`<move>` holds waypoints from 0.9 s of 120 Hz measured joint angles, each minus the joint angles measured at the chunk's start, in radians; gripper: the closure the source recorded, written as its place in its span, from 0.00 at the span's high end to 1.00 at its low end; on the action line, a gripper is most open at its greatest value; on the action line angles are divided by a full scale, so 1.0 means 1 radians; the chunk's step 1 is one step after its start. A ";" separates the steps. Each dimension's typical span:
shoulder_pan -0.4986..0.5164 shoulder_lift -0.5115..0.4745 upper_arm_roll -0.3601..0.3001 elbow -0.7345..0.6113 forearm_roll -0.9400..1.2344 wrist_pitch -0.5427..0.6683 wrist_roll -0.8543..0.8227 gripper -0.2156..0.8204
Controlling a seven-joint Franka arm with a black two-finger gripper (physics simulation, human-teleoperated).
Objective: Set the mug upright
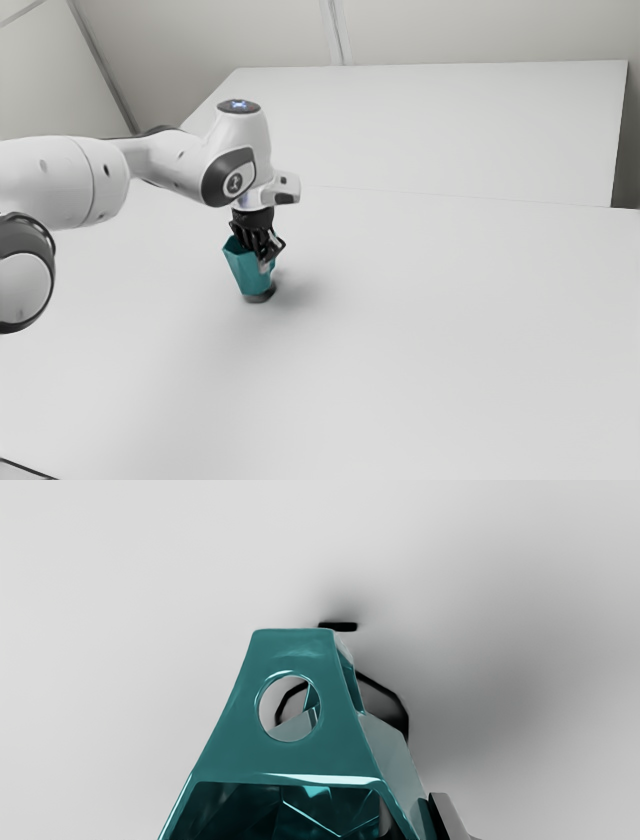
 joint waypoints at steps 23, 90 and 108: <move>0.000 0.008 0.000 0.001 0.005 0.000 -0.007 0.04; -0.022 -0.157 -0.020 0.059 -0.047 -0.096 -0.005 0.73; -0.022 -0.195 -0.019 0.147 -0.139 -0.215 -0.027 0.76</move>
